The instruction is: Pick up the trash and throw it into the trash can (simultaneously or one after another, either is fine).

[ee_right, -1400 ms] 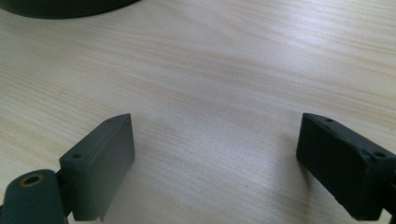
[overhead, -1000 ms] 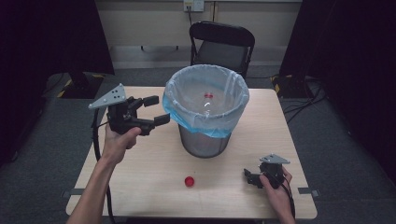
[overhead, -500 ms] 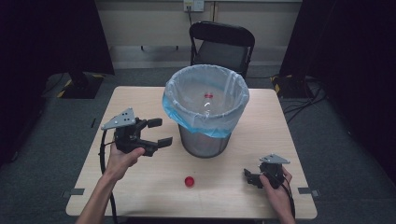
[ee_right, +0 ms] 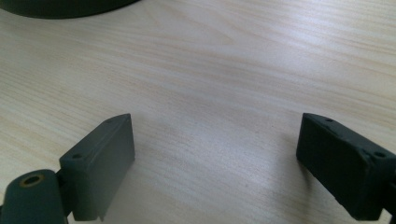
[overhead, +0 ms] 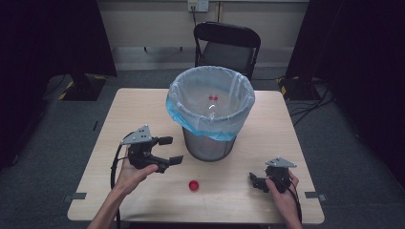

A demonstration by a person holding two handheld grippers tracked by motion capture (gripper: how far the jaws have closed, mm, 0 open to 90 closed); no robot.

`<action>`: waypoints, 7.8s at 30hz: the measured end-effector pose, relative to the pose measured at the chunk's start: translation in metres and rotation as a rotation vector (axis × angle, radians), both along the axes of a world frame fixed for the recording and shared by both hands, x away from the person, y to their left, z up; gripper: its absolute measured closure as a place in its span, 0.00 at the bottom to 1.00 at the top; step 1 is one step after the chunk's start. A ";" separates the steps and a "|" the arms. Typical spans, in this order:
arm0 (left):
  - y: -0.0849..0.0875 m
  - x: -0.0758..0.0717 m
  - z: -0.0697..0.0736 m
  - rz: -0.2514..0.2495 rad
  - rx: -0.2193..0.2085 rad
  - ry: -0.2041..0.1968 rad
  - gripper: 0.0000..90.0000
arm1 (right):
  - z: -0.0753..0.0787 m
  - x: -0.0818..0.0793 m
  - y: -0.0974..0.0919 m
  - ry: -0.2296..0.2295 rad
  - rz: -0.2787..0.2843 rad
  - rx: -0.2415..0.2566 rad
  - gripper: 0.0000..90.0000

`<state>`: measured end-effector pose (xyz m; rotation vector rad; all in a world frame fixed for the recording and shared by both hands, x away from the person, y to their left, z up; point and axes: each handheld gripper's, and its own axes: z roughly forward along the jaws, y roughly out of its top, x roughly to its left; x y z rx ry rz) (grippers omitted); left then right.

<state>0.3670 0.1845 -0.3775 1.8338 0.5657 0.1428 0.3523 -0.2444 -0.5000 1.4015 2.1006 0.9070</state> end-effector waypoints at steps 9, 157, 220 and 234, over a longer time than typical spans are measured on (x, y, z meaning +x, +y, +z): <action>-0.008 0.000 -0.024 0.003 0.080 0.026 0.18 | 0.000 0.000 0.000 0.000 0.000 0.000 0.12; -0.030 -0.027 -0.009 -0.148 -0.049 -0.008 0.66 | 0.000 0.000 0.000 0.000 0.000 0.000 0.12; -0.030 0.001 0.115 -0.125 -0.257 -0.200 0.66 | 0.000 0.000 0.000 0.001 0.000 0.000 0.12; -0.036 0.018 0.130 -0.091 -0.248 -0.222 0.66 | 0.000 0.000 0.000 0.000 0.000 0.000 0.12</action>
